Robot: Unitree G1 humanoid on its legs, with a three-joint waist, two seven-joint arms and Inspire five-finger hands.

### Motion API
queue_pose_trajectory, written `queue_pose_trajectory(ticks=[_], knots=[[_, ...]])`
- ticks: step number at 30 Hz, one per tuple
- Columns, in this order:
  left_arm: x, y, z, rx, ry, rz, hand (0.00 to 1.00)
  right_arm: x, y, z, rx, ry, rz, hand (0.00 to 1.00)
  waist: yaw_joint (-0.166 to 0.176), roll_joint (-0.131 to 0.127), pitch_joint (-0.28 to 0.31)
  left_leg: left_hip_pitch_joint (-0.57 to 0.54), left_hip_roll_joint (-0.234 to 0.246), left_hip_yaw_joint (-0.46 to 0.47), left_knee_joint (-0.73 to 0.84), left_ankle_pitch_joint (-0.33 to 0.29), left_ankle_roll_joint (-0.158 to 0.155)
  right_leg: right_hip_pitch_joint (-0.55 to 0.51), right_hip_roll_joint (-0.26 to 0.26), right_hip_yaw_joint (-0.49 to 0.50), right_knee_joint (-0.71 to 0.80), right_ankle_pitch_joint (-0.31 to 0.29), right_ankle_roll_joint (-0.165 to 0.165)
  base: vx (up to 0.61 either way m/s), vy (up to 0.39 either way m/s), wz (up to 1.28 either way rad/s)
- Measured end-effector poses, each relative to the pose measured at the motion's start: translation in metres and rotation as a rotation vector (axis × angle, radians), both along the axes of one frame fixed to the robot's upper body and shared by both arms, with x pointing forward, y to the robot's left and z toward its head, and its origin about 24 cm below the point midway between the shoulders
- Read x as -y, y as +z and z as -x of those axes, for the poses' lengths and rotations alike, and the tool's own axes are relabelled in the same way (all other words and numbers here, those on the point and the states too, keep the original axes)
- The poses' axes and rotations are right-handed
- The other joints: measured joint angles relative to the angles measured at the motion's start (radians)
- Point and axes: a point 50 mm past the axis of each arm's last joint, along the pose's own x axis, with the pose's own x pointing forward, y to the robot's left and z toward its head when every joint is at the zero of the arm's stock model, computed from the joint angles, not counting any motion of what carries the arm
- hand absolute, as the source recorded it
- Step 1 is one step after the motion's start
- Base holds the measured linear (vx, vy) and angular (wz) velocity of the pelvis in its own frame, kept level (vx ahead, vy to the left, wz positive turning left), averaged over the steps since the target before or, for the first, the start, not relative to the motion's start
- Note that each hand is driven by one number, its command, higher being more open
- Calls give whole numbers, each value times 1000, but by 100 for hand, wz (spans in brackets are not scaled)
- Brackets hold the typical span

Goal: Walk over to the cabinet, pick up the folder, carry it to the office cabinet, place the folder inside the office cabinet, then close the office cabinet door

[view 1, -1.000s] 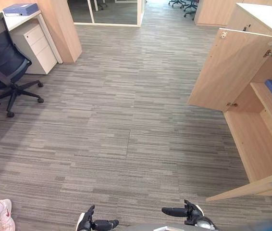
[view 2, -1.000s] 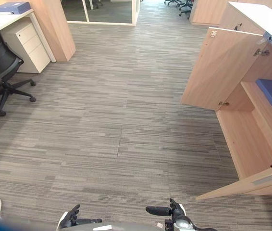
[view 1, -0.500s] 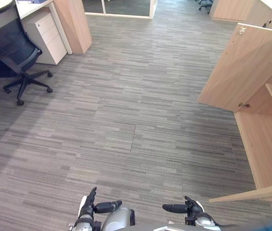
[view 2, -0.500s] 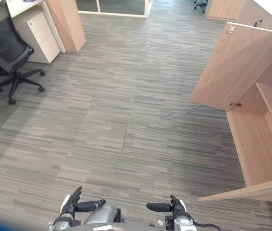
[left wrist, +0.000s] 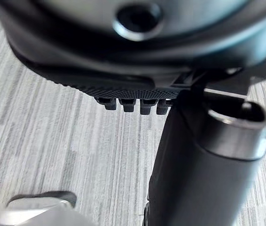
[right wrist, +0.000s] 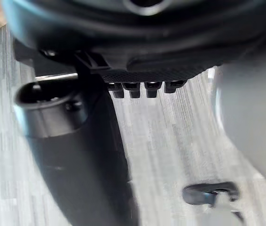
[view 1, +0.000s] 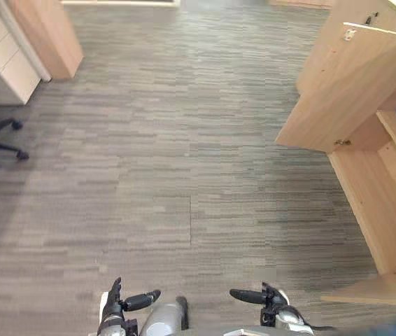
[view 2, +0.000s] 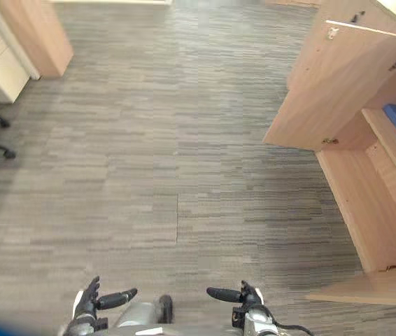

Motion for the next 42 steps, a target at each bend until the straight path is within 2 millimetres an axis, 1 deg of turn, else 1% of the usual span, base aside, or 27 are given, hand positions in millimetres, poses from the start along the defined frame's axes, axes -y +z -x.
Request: queue_pose_trajectory(ticks=[1,2,4,5,7,8,9,10,11,12,14,17,20,21,22,23,25,28,31,32,34,36,37,38,40,41,42], knots=[[3,-2,3,-17,3,13,100,3,2,-3,18,-2,9,100,-13,18,5,83,-15,-1,-53,1,1,-36,-53,-113,206,-34,-46,438,344,-19],[7,-4,5,-27,-3,29,100,6,3,-5,27,-5,14,100,-18,38,9,160,-14,-8,-94,1,1,-38,-47,-210,308,-86,-46,363,259,-2],[9,-6,8,-46,-21,37,100,6,4,-6,33,-6,14,100,-19,45,7,212,-14,-10,-115,1,1,-57,-7,-269,325,-160,-3,297,134,-11],[10,-7,8,-57,-37,43,100,4,6,-11,53,-3,8,100,-22,53,9,244,-13,-9,-125,-1,-3,-82,46,-324,260,-216,29,312,66,-12],[14,-7,4,-59,-66,52,100,5,9,-17,77,-3,10,100,-36,65,19,287,-10,-9,-135,-11,-20,-100,123,-463,53,-267,20,308,14,-13],[17,-7,1,-58,-94,58,100,5,10,-20,91,2,8,100,-41,74,26,316,-6,-5,-137,-29,-50,-121,199,-564,-164,-261,10,292,-21,-13],[17,-7,0,-58,-110,56,100,4,11,-22,99,-1,1,100,-40,75,27,325,-9,-2,-138,-36,-63,-128,233,-601,-258,-246,1,342,-53,-12],[15,-7,1,-63,-136,51,100,0,10,-21,98,-17,-19,100,-41,63,23,345,-32,0,-149,-48,-82,-138,295,-656,-448,-141,-47,224,-62,-9],[13,-6,1,-62,-144,47,100,-3,9,-18,88,-18,-27,100,-44,38,17,363,-55,-2,-157,-51,-87,-145,313,-671,-509,-45,-113,418,-88,-63],[18,-8,4,-71,-141,57,100,1,8,-17,71,-14,-24,100,-23,71,9,391,-54,2,-170,-60,-99,-139,365,-687,-547,-80,-187,372,-44,-80],[30,-10,6,-81,-164,80,100,6,9,-17,83,-35,-21,100,-40,111,2,393,-34,10,-169,-56,-93,-142,404,-667,-569,-118,-163,411,-20,-88],[33,-10,0,-69,-197,87,100,8,6,-10,65,-105,-44,100,-53,120,-5,392,11,23,-72,-63,-81,-105,473,-639,-577,-160,-134,382,-60,-45],[32,-8,-6,-52,-193,87,100,20,0,8,20,-182,-35,100,-57,120,-24,292,85,31,250,-38,-92,-33,550,-607,-632,-184,-103,365,-99,-34],[28,-8,-5,-51,-165,86,100,22,-1,11,7,-182,-26,100,-50,117,-23,227,121,32,436,8,-124,7,578,-564,-668,-182,-102,343,-30,-82],[25,-8,-4,-47,-126,89,100,23,-2,14,-11,-186,-24,100,-50,112,-18,156,165,52,617,2,-129,39,587,-523,-671,-192,-95,453,-3,-92],[23,-8,-4,-44,-100,91,100,23,-3,16,-20,-189,-26,100,-49,107,-15,123,184,57,682,-6,-137,58,588,-501,-672,-198,-93,414,21,-100],[14,-7,0,-32,-4,81,100,22,-5,19,-45,-206,-37,100,-35,81,6,12,237,55,794,-59,-113,144,588,-393,-705,-209,-83,474,53,-126],[9,-4,1,2,73,73,100,21,-6,22,-67,-166,-24,100,1,64,14,-128,252,-29,707,-103,-121,199,586,-276,-738,-194,-38,321,78,-124],[6,2,1,64,157,75,100,15,-6,17,-63,-101,-16,100,22,50,30,-208,186,-287,343,-107,-148,257,565,-144,-751,-204,4,329,184,-139],[7,1,4,70,208,85,100,11,-5,12,-50,-71,-12,100,33,49,27,-202,149,-478,140,-76,-189,268,551,-75,-750,-218,30,336,275,-126],[9,0,10,63,261,95,100,9,-5,13,-53,-66,-10,100,43,62,15,-196,137,-598,41,-1,-225,275,536,-18,-737,-240,64,401,338,-112],[8,-1,16,51,290,92,100,2,-8,21,-72,-75,-27,100,46,38,-11,-184,87,-586,83,108,-222,278,477,34,-699,-274,124,555,460,-92],[6,-1,17,46,296,86,100,-1,-9,24,-76,-77,-36,100,48,24,-17,-170,65,-534,118,80,-186,257,426,38,-629,-284,160,569,491,-111],[6,-2,19,35,304,86,100,-1,-9,25,-72,-79,-38,100,53,21,-18,-126,47,-467,123,61,-154,226,370,33,-521,-287,170,430,403,-112],[8,-4,26,22,316,91,100,0,-8,24,-69,-92,-39,100,63,23,-17,-30,26,-371,76,52,-117,158,265,-1,-298,-290,148,324,401,-132],[8,-4,27,18,316,90,100,3,-6,20,-46,-116,-41,100,58,27,-17,35,0,-312,37,46,-80,99,164,-90,-107,-278,45,286,439,-126],[8,-4,25,22,311,91,100,5,-5,17,-28,-119,-37,100,44,35,-14,89,-12,-278,10,40,-58,81,104,-181,-10,-285,33,197,346,-94]])
